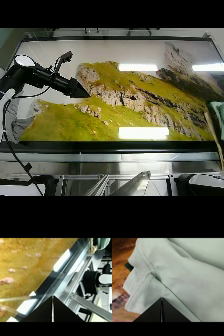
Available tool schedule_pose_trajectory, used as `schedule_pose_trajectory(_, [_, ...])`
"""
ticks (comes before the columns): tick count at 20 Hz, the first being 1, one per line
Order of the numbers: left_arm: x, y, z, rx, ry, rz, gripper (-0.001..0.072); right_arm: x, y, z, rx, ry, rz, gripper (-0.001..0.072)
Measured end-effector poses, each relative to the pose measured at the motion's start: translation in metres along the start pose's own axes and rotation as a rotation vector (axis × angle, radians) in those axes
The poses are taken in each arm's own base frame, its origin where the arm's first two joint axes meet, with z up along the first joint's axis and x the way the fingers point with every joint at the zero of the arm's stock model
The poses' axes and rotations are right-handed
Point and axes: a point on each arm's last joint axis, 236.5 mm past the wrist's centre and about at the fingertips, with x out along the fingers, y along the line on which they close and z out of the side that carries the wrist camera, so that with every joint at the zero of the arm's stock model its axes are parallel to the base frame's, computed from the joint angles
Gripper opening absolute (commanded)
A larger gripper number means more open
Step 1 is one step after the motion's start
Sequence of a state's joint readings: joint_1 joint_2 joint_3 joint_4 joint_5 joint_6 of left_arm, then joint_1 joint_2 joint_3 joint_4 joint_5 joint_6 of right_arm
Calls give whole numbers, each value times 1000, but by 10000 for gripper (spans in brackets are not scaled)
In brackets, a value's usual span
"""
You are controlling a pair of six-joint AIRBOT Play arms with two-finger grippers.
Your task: Fold the shirts.
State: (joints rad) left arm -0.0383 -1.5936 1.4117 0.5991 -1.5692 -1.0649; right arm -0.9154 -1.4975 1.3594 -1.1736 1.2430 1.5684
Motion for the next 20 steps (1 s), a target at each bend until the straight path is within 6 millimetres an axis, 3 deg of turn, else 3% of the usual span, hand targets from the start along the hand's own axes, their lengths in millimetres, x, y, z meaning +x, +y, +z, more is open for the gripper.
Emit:
schedule_pose_trajectory(4, [0, -1, -2, -3, 7, -6, 20, 21, 29, -19, -76, 77, 25, 10])
schedule_pose_trajectory(7, [0, -2, -2, -3, 10, -8, 20, 34, 64, -43, -155, 145, 53, 10])
schedule_pose_trajectory(11, [-1, -5, -8, -15, 32, -17, 11, 45, 124, -89, -271, 250, 126, 10])
schedule_pose_trajectory(14, [-14, -15, -12, 1, 24, -6, 11, 42, 164, -128, -374, 314, 164, 9])
schedule_pose_trajectory(17, [-38, -26, -19, 14, -48, 41, 12, 31, 175, -165, -456, 349, 160, 10])
schedule_pose_trajectory(20, [-54, -28, -42, -20, -128, 86, 13, 18, 173, -194, -513, 329, 170, 11])
